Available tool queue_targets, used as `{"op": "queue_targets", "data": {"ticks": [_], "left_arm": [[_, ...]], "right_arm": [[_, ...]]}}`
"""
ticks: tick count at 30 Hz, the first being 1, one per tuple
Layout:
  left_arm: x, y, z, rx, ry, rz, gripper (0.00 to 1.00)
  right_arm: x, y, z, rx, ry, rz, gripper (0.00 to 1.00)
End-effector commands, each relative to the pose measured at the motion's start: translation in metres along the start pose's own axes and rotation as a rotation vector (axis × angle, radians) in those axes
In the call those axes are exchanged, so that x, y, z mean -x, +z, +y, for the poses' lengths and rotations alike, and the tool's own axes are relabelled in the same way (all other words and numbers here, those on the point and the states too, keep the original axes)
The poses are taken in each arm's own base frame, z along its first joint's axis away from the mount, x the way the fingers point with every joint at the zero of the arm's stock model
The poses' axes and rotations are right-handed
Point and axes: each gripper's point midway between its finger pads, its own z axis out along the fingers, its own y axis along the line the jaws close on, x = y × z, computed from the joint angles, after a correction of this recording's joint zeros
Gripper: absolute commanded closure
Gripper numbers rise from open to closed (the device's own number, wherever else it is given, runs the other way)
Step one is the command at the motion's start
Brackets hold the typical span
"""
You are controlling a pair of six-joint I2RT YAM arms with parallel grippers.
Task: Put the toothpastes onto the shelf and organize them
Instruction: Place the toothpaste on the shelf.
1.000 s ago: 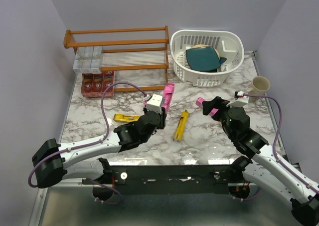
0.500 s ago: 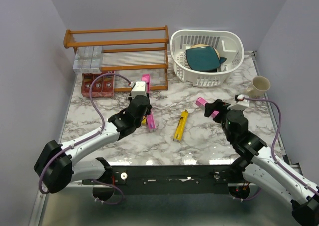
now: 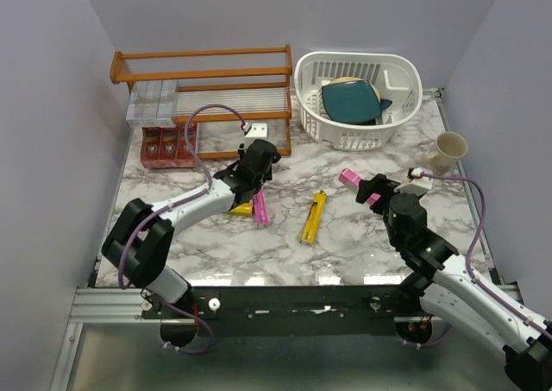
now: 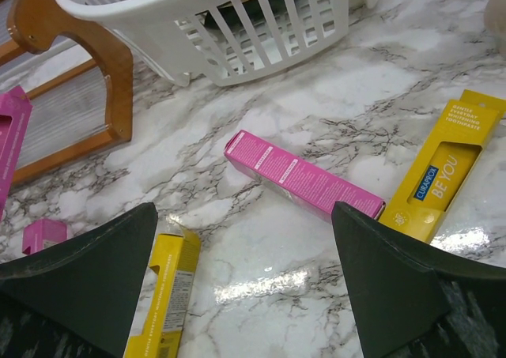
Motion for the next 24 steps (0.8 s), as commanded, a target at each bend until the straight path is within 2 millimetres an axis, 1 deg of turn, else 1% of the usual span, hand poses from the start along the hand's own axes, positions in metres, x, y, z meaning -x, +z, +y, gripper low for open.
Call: {"op": "queue_targets", "data": {"ticks": [1,2,4,5,6,7,8,9,10,11,12,13,14,16,17,19,20,24], "left_arm": [[0.03,0.031,-0.011,-0.011,-0.026,-0.042,0.64],[0.022,0.042,-0.012,0.002,-0.012,-0.02,0.64],[0.037,0.053,-0.021,-0.01,-0.023,-0.058,0.64],[0.031,0.063,-0.023,-0.005,-0.013,-0.046,0.64],[0.033,0.068,-0.026,-0.009,-0.014,-0.056,0.64],[0.041,0.072,-0.031,-0.013,-0.021,-0.071,0.64],[0.034,0.081,-0.033,-0.011,-0.01,-0.056,0.64],[0.036,0.085,-0.036,-0.014,-0.012,-0.065,0.64],[0.043,0.088,-0.04,-0.019,-0.015,-0.082,0.64],[0.039,0.095,-0.04,-0.011,-0.008,-0.078,0.64],[0.041,0.099,-0.042,-0.014,-0.005,-0.085,0.64],[0.047,0.101,-0.045,-0.017,-0.005,-0.099,0.64],[0.041,0.108,-0.046,-0.012,0.006,-0.087,0.64],[0.046,0.115,-0.049,-0.013,0.008,-0.094,0.64],[0.041,0.12,-0.05,-0.012,0.02,-0.087,0.64],[0.044,0.124,-0.052,-0.014,0.017,-0.097,0.62],[0.04,0.127,-0.053,-0.015,0.017,-0.09,0.62],[0.036,0.133,-0.055,-0.013,-0.001,-0.083,0.56]], "right_arm": [[0.006,0.002,-0.01,-0.057,0.028,-0.058,0.0],[0.006,0.002,-0.012,-0.063,0.03,-0.06,0.0],[0.006,0.002,-0.012,-0.066,0.032,-0.064,0.0],[0.006,0.003,-0.013,-0.073,0.032,-0.065,0.0],[0.005,0.003,-0.014,-0.072,0.03,-0.063,0.0],[0.006,0.003,-0.013,-0.071,0.031,-0.065,0.01],[0.005,0.003,-0.013,-0.073,0.03,-0.065,0.01],[0.003,0.004,-0.014,-0.077,0.027,-0.062,0.01],[0.003,0.005,-0.013,-0.076,0.024,-0.06,0.01],[0.003,0.005,-0.013,-0.074,0.022,-0.057,0.01],[0.002,0.005,-0.012,-0.073,0.019,-0.055,0.01],[0.001,0.006,-0.012,-0.077,0.015,-0.049,0.01],[0.0,0.007,-0.012,-0.078,0.012,-0.046,0.01],[-0.002,0.008,-0.013,-0.083,0.003,-0.039,0.01],[-0.003,0.009,-0.012,-0.085,0.003,-0.037,0.01],[-0.003,0.009,-0.012,-0.085,-0.001,-0.035,0.01],[-0.004,0.009,-0.012,-0.087,-0.001,-0.033,0.01],[-0.006,0.01,-0.012,-0.087,-0.007,-0.025,0.01]]}}
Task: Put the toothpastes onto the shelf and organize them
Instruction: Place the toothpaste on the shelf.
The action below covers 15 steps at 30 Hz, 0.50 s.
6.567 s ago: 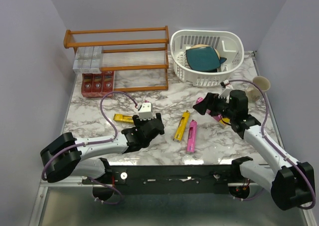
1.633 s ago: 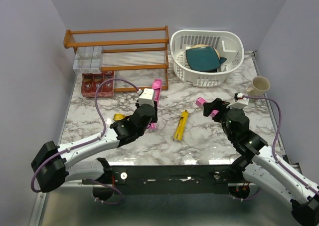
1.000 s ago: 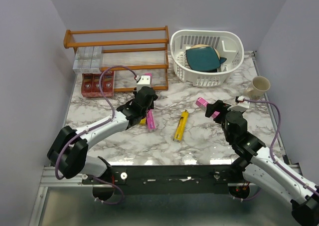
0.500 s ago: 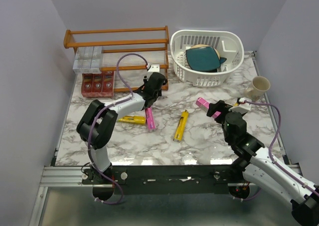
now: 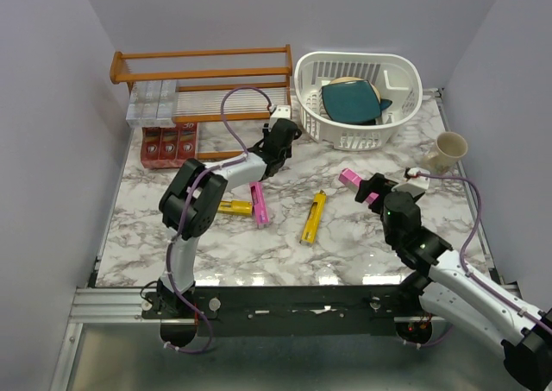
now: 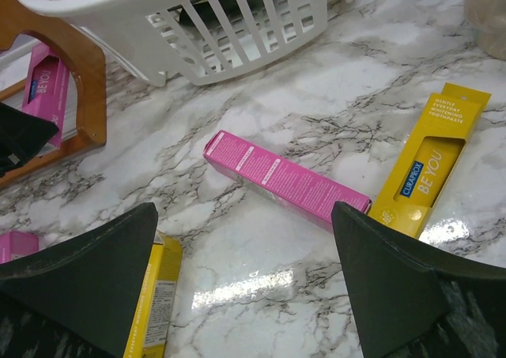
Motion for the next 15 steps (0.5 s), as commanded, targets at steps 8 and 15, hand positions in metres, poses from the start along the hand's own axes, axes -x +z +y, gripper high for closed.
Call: {"op": "queue_targets", "data": {"ticks": [8,15], "left_arm": [[0.0151,0.0159,-0.0099,-0.012,-0.065,-0.059,0.47],[0.0152,0.0148,-0.0151,-0.035,-0.077,-0.054,0.36]], "right_arm": [[0.0014,0.0049,0.0007,-0.028,-0.002,-0.01,0.01],[-0.0011,0.0065,0.0014,-0.033,-0.012,0.003,0.01]]}}
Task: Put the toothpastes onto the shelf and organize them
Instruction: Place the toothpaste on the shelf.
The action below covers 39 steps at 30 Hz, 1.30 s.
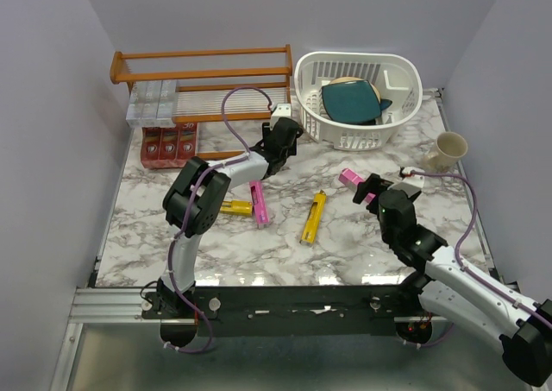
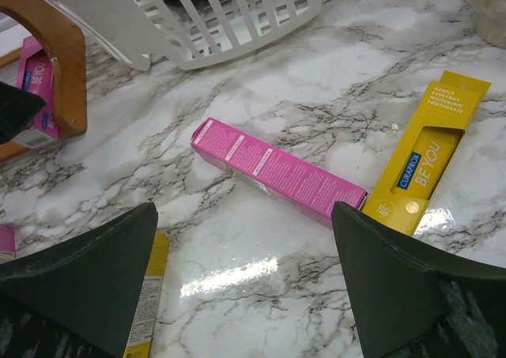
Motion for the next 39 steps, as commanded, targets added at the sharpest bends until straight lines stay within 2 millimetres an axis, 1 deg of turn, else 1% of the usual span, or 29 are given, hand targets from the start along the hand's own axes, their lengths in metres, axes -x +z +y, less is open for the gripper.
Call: {"op": "queue_targets", "data": {"ticks": [1,6,11,17,20,21,23,24,25,26,27,28,29,30,31,32,33,34,35,36,37,38,39], "left_arm": [[0.011,0.003,-0.009,-0.034,-0.045,-0.032,0.36],[0.015,0.002,-0.013,-0.058,-0.058,-0.042,0.34],[0.016,0.0,-0.023,-0.111,-0.071,-0.039,0.33],[0.02,-0.002,-0.021,-0.104,-0.071,-0.05,0.31],[0.02,-0.005,-0.015,-0.079,-0.065,-0.049,0.27],[0.026,-0.01,-0.015,-0.082,-0.068,-0.058,0.22],[0.023,-0.016,-0.012,-0.082,-0.07,-0.05,0.19],[0.032,-0.025,-0.012,-0.09,-0.082,-0.063,0.16],[0.027,-0.03,-0.012,-0.093,-0.077,-0.054,0.15],[0.037,-0.041,-0.013,-0.103,-0.088,-0.075,0.14],[0.039,-0.048,-0.013,-0.105,-0.097,-0.081,0.11],[0.031,-0.053,-0.008,-0.101,-0.092,-0.068,0.1],[0.042,-0.067,-0.011,-0.118,-0.105,-0.09,0.1],[0.041,-0.074,-0.009,-0.12,-0.107,-0.088,0.05],[0.032,-0.08,-0.004,-0.116,-0.107,-0.073,0.05],[0.031,-0.088,-0.005,-0.125,-0.108,-0.07,0.04],[0.043,-0.103,-0.003,-0.141,-0.123,-0.095,0.01],[0.032,-0.109,0.005,-0.133,-0.121,-0.079,0.01],[0.031,-0.117,0.007,-0.138,-0.127,-0.08,0.01],[0.044,-0.133,0.012,-0.148,-0.146,-0.111,0.01],[0.031,-0.138,0.022,-0.132,-0.138,-0.095,0.01],[0.03,-0.145,0.028,-0.124,-0.144,-0.098,0.01],[0.04,-0.16,0.039,-0.111,-0.163,-0.13,0.01]], "right_arm": [[0.012,0.0,0.003,-0.01,0.025,-0.033,0.01],[0.012,0.0,0.004,-0.008,0.023,-0.031,0.01],[0.012,0.0,0.004,-0.003,0.023,-0.033,0.01],[0.013,0.0,0.005,0.002,0.022,-0.032,0.01],[0.013,-0.001,0.006,0.004,0.022,-0.032,0.01],[0.013,-0.001,0.006,0.007,0.019,-0.032,0.01],[0.012,-0.001,0.007,0.019,0.012,-0.028,0.01],[0.01,-0.002,0.009,0.03,0.006,-0.02,0.01],[0.015,-0.001,0.014,0.049,0.018,-0.036,0.01],[0.015,-0.001,0.015,0.057,0.016,-0.035,0.01],[0.015,-0.002,0.018,0.075,0.014,-0.033,0.01],[0.016,-0.002,0.02,0.087,0.009,-0.036,0.01],[0.015,-0.003,0.021,0.095,0.006,-0.032,0.01],[0.014,-0.003,0.025,0.114,0.003,-0.025,0.01],[0.015,-0.003,0.027,0.128,-0.003,-0.026,0.01],[0.015,-0.003,0.03,0.14,-0.009,-0.022,0.01],[0.014,-0.004,0.034,0.161,-0.012,-0.014,0.02],[0.012,-0.003,0.037,0.172,-0.027,-0.002,0.01],[0.01,-0.003,0.039,0.185,-0.036,0.005,0.02],[0.01,-0.004,0.046,0.218,-0.041,0.018,0.02],[0.008,-0.004,0.05,0.239,-0.061,0.026,0.02],[0.004,-0.004,0.054,0.259,-0.084,0.044,0.02],[0.003,-0.006,0.064,0.307,-0.091,0.065,0.02]]}}
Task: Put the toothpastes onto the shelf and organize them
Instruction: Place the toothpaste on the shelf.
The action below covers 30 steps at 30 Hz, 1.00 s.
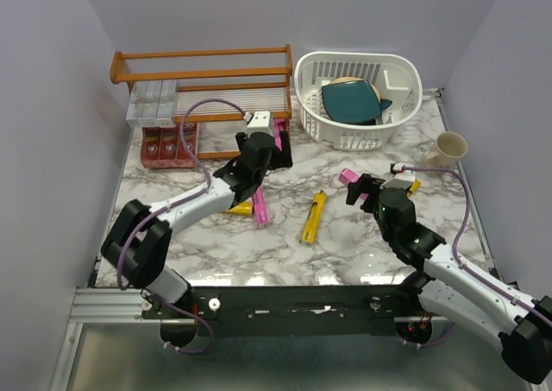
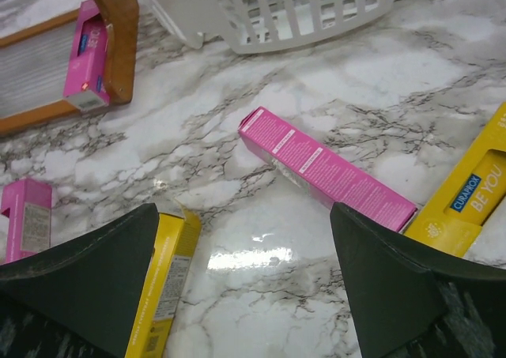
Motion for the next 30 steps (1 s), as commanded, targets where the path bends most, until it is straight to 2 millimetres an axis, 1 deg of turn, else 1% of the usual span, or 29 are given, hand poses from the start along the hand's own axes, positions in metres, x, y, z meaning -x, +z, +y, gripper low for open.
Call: {"op": "queue_targets", "data": {"ticks": [1,2,3,4,5,6,7,8,9,10,11,12,13,14,15,16,17,18,19,21,22,23,24,25,26,27,28,29,30], "left_arm": [[0.0,-0.05,0.035,0.061,-0.035,-0.029,0.01],[0.002,-0.058,0.042,0.077,-0.036,-0.035,0.01],[0.01,-0.074,0.051,0.103,-0.037,-0.051,0.01],[0.005,-0.083,0.061,0.131,-0.023,-0.034,0.01],[0.007,-0.092,0.067,0.147,-0.019,-0.036,0.01],[0.012,-0.109,0.074,0.153,-0.017,-0.037,0.01],[0.011,-0.117,0.082,0.175,-0.019,-0.041,0.01],[0.012,-0.125,0.086,0.176,-0.027,-0.044,0.01],[0.018,-0.141,0.09,0.17,-0.054,-0.063,0.01],[0.017,-0.148,0.09,0.157,-0.105,-0.069,0.01],[0.018,-0.156,0.088,0.132,-0.124,-0.074,0.01],[0.027,-0.169,0.087,0.103,-0.149,-0.107,0.01],[0.027,-0.177,0.09,0.102,-0.151,-0.096,0.01],[0.03,-0.184,0.093,0.105,-0.153,-0.101,0.01],[0.035,-0.195,0.093,0.091,-0.159,-0.113,0.01],[0.031,-0.203,0.098,0.1,-0.14,-0.085,0.01],[0.038,-0.211,0.099,0.093,-0.122,-0.092,0.01],[0.043,-0.22,0.103,0.093,-0.119,-0.109,0.01],[0.041,-0.226,0.11,0.109,-0.101,-0.101,0.01],[0.042,-0.237,0.122,0.129,-0.092,-0.139,0.01],[0.041,-0.239,0.126,0.135,-0.094,-0.154,0.01],[0.031,-0.236,0.131,0.145,-0.087,-0.149,0.01],[0.031,-0.241,0.132,0.131,-0.095,-0.169,0.01],[0.03,-0.242,0.133,0.125,-0.094,-0.174,0.01],[0.027,-0.242,0.135,0.128,-0.086,-0.171,0.01],[0.028,-0.245,0.137,0.128,-0.084,-0.183,0.01],[0.028,-0.246,0.142,0.146,-0.065,-0.189,0.01],[0.026,-0.245,0.145,0.161,-0.059,-0.187,0.01],[0.024,-0.245,0.147,0.169,-0.049,-0.185,0.01]], "right_arm": [[0.006,0.0,0.043,0.195,-0.068,0.048,0.02],[0.001,0.001,0.047,0.211,-0.08,0.071,0.03],[-0.003,-0.001,0.056,0.253,-0.083,0.099,0.03],[-0.001,-0.001,0.062,0.272,-0.082,0.11,0.03],[-0.004,-0.001,0.066,0.291,-0.083,0.128,0.03],[-0.013,0.0,0.072,0.317,-0.091,0.169,0.03],[-0.013,0.002,0.078,0.323,-0.079,0.192,0.03],[-0.015,0.003,0.082,0.33,-0.077,0.215,0.03],[-0.028,0.006,0.088,0.341,-0.086,0.273,0.03],[-0.037,0.005,0.088,0.334,-0.094,0.319,0.03],[-0.029,0.007,0.098,0.344,-0.088,0.318,0.04],[-0.034,0.007,0.104,0.346,-0.103,0.34,0.04],[-0.047,0.01,0.105,0.329,-0.121,0.39,0.04],[-0.04,0.012,0.117,0.337,-0.119,0.391,0.04],[-0.042,0.011,0.126,0.349,-0.129,0.408,0.04],[-0.058,0.014,0.128,0.327,-0.158,0.465,0.04],[-0.061,0.015,0.133,0.322,-0.17,0.485,0.04],[-0.048,0.015,0.155,0.352,-0.168,0.469,0.04],[-0.055,0.016,0.156,0.326,-0.185,0.501,0.04],[-0.072,0.022,0.17,0.311,-0.23,0.551,0.04],[-0.061,0.026,0.184,0.304,-0.225,0.541,0.05],[-0.079,0.034,0.185,0.272,-0.25,0.587,0.05],[-0.083,0.036,0.191,0.263,-0.259,0.603,0.05],[-0.072,0.04,0.206,0.269,-0.251,0.595,0.05],[-0.075,0.043,0.212,0.265,-0.258,0.606,0.07],[-0.089,0.047,0.218,0.258,-0.281,0.628,0.07],[-0.094,0.049,0.221,0.249,-0.297,0.646,0.08],[-0.085,0.055,0.236,0.262,-0.287,0.624,0.09],[-0.102,0.061,0.238,0.243,-0.313,0.65,0.09]]}}
